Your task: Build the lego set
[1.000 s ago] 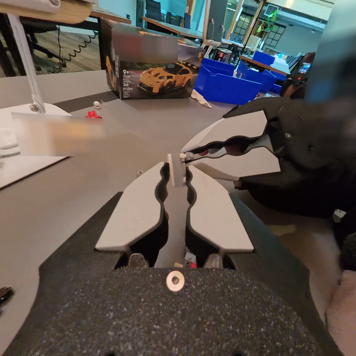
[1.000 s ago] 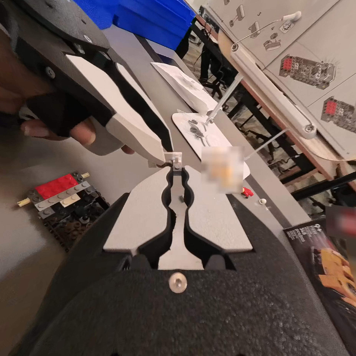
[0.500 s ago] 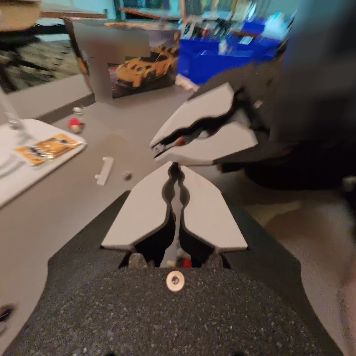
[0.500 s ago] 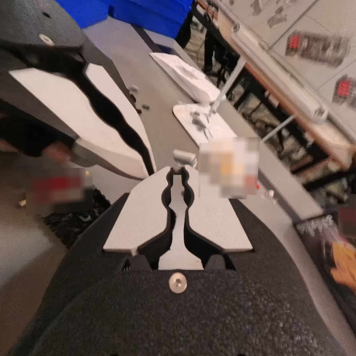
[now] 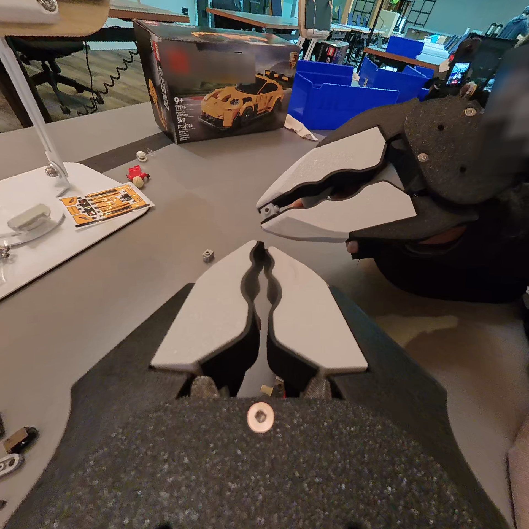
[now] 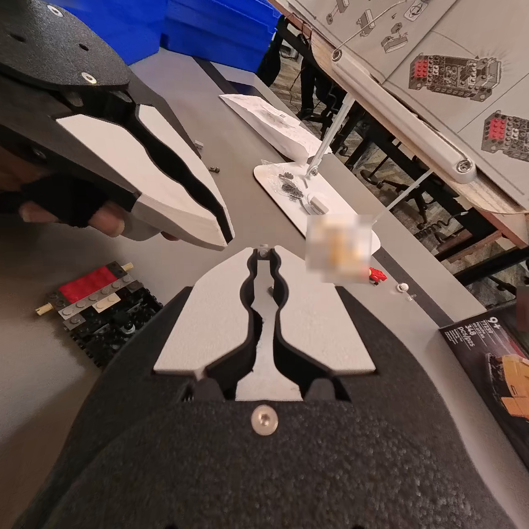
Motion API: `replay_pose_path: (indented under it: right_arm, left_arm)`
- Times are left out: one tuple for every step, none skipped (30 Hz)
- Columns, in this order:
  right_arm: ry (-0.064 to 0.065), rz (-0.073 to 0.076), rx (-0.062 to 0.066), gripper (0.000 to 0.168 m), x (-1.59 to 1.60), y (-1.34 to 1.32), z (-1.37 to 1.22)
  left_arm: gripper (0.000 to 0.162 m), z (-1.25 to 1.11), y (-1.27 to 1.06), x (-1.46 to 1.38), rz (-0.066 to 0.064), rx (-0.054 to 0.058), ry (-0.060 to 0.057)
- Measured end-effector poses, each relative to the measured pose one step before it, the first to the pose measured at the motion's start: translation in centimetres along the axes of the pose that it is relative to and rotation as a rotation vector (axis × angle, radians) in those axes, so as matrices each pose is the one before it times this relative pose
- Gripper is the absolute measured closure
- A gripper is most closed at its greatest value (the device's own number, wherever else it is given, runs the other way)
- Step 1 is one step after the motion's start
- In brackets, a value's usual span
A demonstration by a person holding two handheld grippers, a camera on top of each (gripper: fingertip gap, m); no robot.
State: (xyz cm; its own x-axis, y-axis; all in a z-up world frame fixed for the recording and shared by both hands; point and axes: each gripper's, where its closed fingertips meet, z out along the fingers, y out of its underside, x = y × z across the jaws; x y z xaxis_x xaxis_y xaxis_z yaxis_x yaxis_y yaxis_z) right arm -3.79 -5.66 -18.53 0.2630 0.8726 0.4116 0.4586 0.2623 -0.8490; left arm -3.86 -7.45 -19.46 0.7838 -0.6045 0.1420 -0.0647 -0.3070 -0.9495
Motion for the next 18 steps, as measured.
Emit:
replay_pose_path:
  right_arm:
    - [0.0013, 0.0006, 0.0004, 0.161, 0.036, -0.004, -0.001]
    - [0.0012, 0.002, 0.0004, 0.161, 0.045, 0.006, -0.001]
    - [0.0014, 0.002, -0.0003, 0.161, 0.057, 0.017, -0.002]
    - [0.0028, 0.0014, -0.0023, 0.161, 0.108, 0.056, -0.012]
    - [0.0027, 0.0032, -0.0012, 0.161, 0.186, 0.036, -0.025]
    - [0.0008, 0.0077, -0.0031, 0.161, 0.263, 0.06, -0.029]
    - [-0.0022, 0.0115, -0.0046, 0.161, 0.31, 0.1, -0.025]
    - [-0.0041, 0.0118, -0.0043, 0.161, 0.337, 0.135, -0.042]
    - [-0.0019, 0.0101, -0.0029, 0.161, 0.383, 0.134, -0.055]
    - [-0.0027, 0.009, -0.0026, 0.161, 0.372, 0.182, -0.061]
    - [-0.0067, 0.0065, -0.0056, 0.161, 0.287, 0.26, -0.043]
    - [-0.0025, 0.0031, -0.0088, 0.161, 0.309, 0.36, -0.019]
    - [0.0033, 0.0025, -0.0096, 0.161, 0.331, 0.393, -0.029]
    - [0.0029, 0.0049, -0.0054, 0.161, 0.268, 0.319, -0.044]
    - [0.0018, 0.0109, -0.0009, 0.161, 0.213, 0.211, -0.061]
    - [0.0012, 0.0127, 0.003, 0.161, 0.172, 0.104, -0.06]
    - [0.0025, 0.0097, 0.0039, 0.161, 0.19, 0.047, -0.085]
    - [0.0051, 0.0062, 0.0028, 0.161, 0.232, 0.031, -0.093]
  left_arm:
    - [0.162, 0.02, 0.048, -0.068, -0.0019, -0.0028, -0.002]
    - [0.162, 0.019, 0.069, -0.084, -0.0016, -0.003, -0.0023]
    - [0.162, -0.001, 0.063, -0.151, -0.0033, -0.0027, -0.0038]
    - [0.162, -0.025, 0.015, -0.286, -0.0022, -0.0023, -0.009]
    - [0.162, -0.047, -0.029, -0.526, 0.0022, -0.0062, -0.0164]
    - [0.162, -0.064, -0.099, -0.837, 0.0063, -0.0097, -0.0236]
    - [0.162, -0.097, -0.244, -1.093, 0.0074, -0.0059, -0.0276]
    - [0.162, -0.106, -0.337, -1.255, 0.0093, -0.0067, -0.026]
    - [0.161, -0.027, -0.259, -1.299, 0.0129, -0.0173, -0.0208]
    - [0.158, 0.158, -0.095, -1.369, 0.0189, -0.0321, -0.0173]
    - [0.153, 0.382, 0.077, -1.435, 0.0316, -0.0481, -0.0154]
    - [0.15, 0.519, -0.04, -1.66, 0.0481, -0.0409, -0.0278]
    - [0.149, 0.64, -0.176, -1.725, 0.0665, -0.0249, -0.0358]
    - [0.146, 0.897, 0.178, -1.636, 0.0751, -0.0431, -0.0329]
    - [0.142, 1.174, 0.629, -1.401, 0.0717, -0.072, -0.0238]
    - [0.137, 1.325, 0.62, -1.096, 0.0612, -0.0678, -0.0137]
    - [0.135, 1.327, 0.362, -0.823, 0.0423, -0.0453, -0.0048]
    - [0.135, 1.269, 0.235, -0.522, 0.0206, -0.0344, 0.0095]
